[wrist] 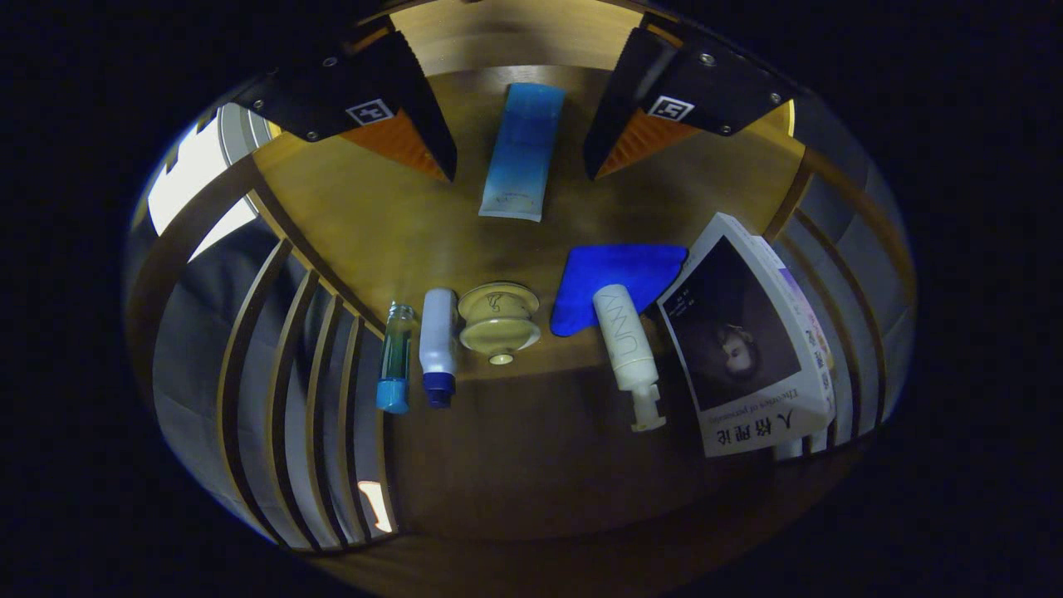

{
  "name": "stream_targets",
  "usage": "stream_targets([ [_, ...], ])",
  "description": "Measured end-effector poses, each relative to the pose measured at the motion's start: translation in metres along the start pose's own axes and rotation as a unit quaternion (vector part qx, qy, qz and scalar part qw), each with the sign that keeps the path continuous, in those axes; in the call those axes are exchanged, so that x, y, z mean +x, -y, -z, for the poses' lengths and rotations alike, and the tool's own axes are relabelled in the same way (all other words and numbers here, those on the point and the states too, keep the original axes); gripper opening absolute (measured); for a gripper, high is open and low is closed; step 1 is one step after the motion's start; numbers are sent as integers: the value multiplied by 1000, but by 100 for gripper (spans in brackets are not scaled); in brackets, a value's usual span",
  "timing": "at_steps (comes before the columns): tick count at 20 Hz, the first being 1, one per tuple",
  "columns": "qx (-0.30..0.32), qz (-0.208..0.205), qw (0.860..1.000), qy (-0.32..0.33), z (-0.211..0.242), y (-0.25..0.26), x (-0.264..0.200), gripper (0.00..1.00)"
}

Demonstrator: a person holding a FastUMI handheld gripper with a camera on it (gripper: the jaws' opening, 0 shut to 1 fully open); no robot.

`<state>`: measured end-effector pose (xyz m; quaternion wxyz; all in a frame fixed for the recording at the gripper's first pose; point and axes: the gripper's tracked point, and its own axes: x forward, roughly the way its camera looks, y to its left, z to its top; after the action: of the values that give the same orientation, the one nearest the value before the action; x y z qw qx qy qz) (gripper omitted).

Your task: Pull open the drawer, take out the items inside it, and place them on the countertop above the cabinet.

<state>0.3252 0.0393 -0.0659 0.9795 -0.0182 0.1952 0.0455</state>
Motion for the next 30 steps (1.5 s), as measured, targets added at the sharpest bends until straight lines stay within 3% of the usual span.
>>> stream_targets([
  [6, -10, 4, 998, 67, 1, -9, -51, 95],
  [15, -8, 9, 994, 113, 55, -19, -139, 95],
  [25, -24, 16, 991, 128, 135, -27, -215, 94],
  [30, -17, 5, 996, 87, 203, -41, -223, 94],
])
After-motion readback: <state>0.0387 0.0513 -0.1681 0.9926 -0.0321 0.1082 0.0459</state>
